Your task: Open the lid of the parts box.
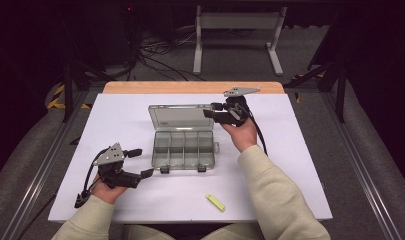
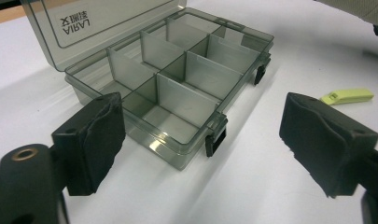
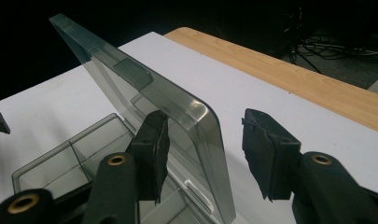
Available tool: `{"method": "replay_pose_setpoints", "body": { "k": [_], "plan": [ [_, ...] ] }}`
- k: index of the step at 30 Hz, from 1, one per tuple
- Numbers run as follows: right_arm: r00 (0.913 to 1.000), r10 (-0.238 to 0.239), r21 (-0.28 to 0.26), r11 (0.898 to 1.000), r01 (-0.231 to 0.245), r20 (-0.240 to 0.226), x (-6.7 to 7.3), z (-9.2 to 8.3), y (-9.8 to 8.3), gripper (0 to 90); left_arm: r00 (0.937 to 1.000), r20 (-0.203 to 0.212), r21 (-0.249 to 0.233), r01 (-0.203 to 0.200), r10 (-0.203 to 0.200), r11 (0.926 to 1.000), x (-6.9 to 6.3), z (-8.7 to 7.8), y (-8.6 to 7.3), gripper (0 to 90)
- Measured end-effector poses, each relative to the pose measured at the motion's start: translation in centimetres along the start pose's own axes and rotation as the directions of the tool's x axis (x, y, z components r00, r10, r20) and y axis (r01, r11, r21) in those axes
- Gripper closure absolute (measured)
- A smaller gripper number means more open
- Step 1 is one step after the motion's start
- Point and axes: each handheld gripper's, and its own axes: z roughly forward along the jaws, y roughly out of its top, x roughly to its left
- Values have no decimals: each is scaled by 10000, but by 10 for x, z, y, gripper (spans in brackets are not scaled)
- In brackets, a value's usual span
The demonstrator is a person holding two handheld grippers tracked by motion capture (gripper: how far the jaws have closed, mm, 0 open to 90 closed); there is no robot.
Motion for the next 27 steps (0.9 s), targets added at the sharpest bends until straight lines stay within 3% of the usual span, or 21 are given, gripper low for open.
{"method": "replay_pose_setpoints", "body": {
  "k": [14, 27],
  "plan": [
    [9999, 19, 51, 10000, -20, 159, -8, 7, 7, 613, 9998, -184, -251, 73, -77, 9997, 1, -3, 0, 81],
    [9992, 36, 158, 9999, -42, 391, -15, 20, 13, 632, 9994, -284, -510, 161, -175, 9986, 1, -10, -4, 53]
  ]
}}
